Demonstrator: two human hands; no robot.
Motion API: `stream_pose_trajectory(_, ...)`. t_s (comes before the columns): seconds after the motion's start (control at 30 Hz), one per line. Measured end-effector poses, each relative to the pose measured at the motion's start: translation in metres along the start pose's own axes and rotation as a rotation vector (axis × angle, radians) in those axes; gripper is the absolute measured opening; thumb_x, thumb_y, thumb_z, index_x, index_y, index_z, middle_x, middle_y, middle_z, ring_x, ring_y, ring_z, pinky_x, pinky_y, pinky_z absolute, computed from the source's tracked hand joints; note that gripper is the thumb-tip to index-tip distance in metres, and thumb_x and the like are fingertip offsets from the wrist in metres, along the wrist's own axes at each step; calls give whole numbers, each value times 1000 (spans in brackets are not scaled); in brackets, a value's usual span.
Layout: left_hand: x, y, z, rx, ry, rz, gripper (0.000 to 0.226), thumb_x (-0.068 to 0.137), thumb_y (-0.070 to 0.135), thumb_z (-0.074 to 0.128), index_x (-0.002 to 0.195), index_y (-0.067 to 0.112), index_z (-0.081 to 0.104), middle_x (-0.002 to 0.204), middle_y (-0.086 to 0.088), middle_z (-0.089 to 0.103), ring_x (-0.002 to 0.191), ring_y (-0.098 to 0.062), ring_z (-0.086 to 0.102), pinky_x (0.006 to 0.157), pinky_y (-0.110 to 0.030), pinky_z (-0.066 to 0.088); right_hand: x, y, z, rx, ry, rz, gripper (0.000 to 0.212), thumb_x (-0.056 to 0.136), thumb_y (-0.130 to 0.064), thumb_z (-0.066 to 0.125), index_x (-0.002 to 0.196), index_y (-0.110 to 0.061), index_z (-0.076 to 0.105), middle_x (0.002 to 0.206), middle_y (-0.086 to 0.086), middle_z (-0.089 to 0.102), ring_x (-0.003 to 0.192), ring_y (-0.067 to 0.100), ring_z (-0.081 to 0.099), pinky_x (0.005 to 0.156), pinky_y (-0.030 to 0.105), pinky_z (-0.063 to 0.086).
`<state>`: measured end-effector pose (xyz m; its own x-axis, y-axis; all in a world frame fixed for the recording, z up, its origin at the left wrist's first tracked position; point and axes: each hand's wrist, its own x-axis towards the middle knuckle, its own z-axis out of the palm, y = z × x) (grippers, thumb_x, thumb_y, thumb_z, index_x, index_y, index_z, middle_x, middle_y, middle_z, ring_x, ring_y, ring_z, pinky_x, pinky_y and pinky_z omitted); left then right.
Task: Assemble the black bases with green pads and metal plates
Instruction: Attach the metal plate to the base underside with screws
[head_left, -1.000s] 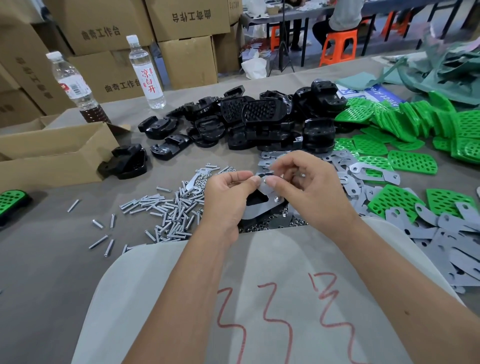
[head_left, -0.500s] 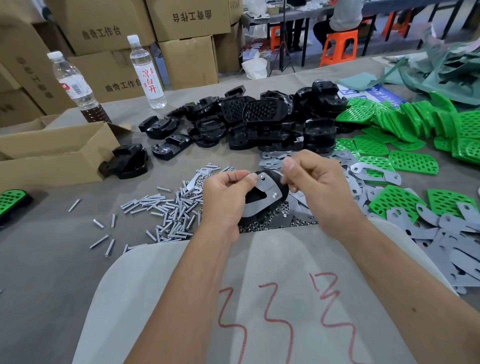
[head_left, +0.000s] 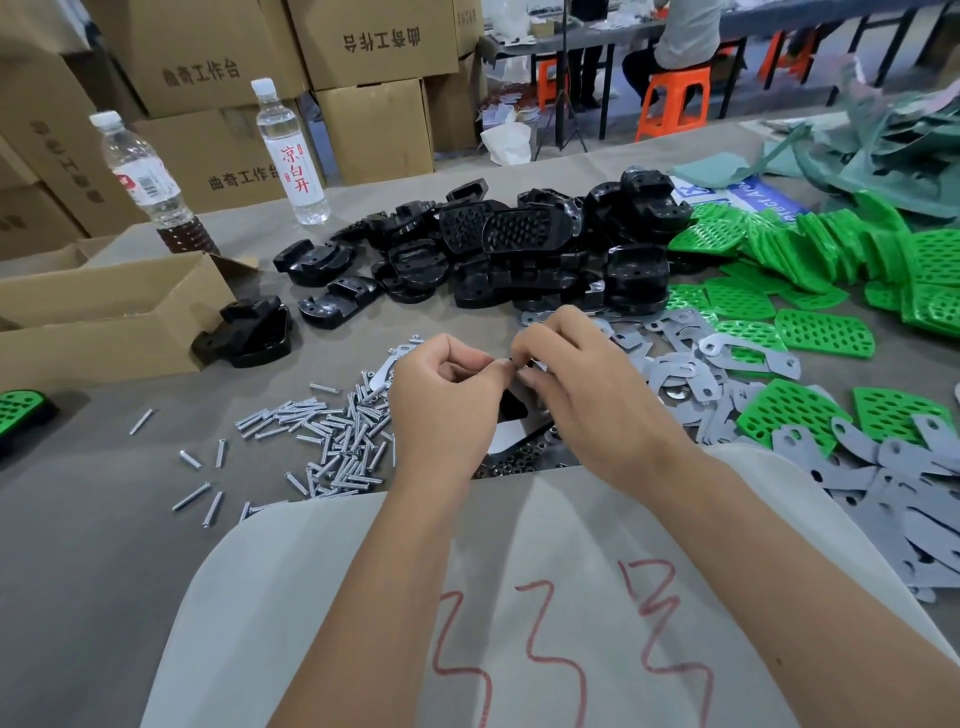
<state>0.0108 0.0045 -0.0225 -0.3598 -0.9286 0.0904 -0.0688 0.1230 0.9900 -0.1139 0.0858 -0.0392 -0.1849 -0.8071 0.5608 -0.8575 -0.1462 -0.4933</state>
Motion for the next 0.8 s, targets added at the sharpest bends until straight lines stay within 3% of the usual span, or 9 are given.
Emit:
stream_pose_trajectory(0.07, -2, 2, 2, -10, 32, 1, 16, 67, 25, 78, 64, 22, 63, 74, -21, 72, 67, -42, 66, 73, -53, 58, 1, -1, 0, -14, -17, -4, 10, 103, -10, 49, 102, -20, 50, 103, -3, 41, 81, 23, 50, 68, 47, 50)
stream_pose_trajectory(0.13, -4, 2, 3, -41, 50, 1, 23, 74, 18, 81, 62, 25, 63, 72, -19, 71, 62, -29, 62, 68, -47, 54, 1, -2, 0, -28, -7, 3, 9, 104, -13, 47, 100, -20, 47, 102, -3, 40, 79, 23, 49, 66, 48, 50)
stream_pose_trajectory(0.23, -5, 1, 5, -78, 36, 0, 32, 83, 12, 78, 59, 28, 64, 62, -2, 66, 60, -18, 60, 65, -39, 50, 1, -5, 3, -54, 39, 42, 12, 107, -21, 43, 94, -20, 42, 100, -3, 37, 77, 23, 47, 65, 48, 49)
stream_pose_trajectory(0.3, -5, 3, 6, -89, 8, -4, 22, 79, 16, 74, 62, 26, 66, 60, 4, 63, 61, -17, 58, 65, -35, 48, 2, -4, 5, -80, 83, 95, 21, 108, -27, 40, 89, -19, 37, 97, -2, 36, 75, 23, 45, 62, 45, 46)
stream_pose_trajectory(0.4, -6, 4, 7, -46, -88, 24, 7, 72, 22, 75, 69, 22, 68, 65, 1, 67, 64, -19, 60, 65, -39, 50, 3, 1, 6, -64, 146, 213, 31, 108, -32, 42, 82, -15, 37, 96, -3, 35, 73, 17, 44, 59, 39, 38)
stream_pose_trajectory(0.5, -7, 1, 9, 17, -134, 48, 17, 74, 17, 85, 80, 17, 69, 73, 2, 73, 67, -14, 66, 66, -35, 54, 1, 6, 4, -151, 203, 234, 41, 107, -36, 42, 78, -8, 47, 96, -1, 39, 69, 21, 44, 59, 38, 37)
stream_pose_trajectory(0.6, -6, 2, 9, 25, -126, 15, 29, 63, 26, 83, 88, 20, 69, 78, 7, 75, 75, -13, 69, 67, -32, 54, 0, 4, 0, -171, 237, 182, 41, 108, -35, 46, 74, -12, 51, 90, 2, 42, 68, 25, 45, 60, 42, 42)
stream_pose_trajectory(0.67, -5, 2, 8, 36, -112, 2, 32, 60, 29, 79, 89, 21, 69, 77, 7, 74, 75, -16, 68, 65, -35, 53, 0, 3, -2, -149, 182, 155, 36, 108, -35, 43, 78, -17, 49, 91, 0, 42, 73, 24, 46, 64, 41, 42)
stream_pose_trajectory(0.8, -4, 1, 8, 29, -88, -30, 35, 58, 29, 79, 91, 19, 69, 81, 1, 74, 77, -19, 70, 72, -42, 58, -1, 5, -2, -139, 75, 153, 26, 105, -32, 37, 96, -11, 49, 99, 2, 43, 77, 23, 45, 64, 39, 38)
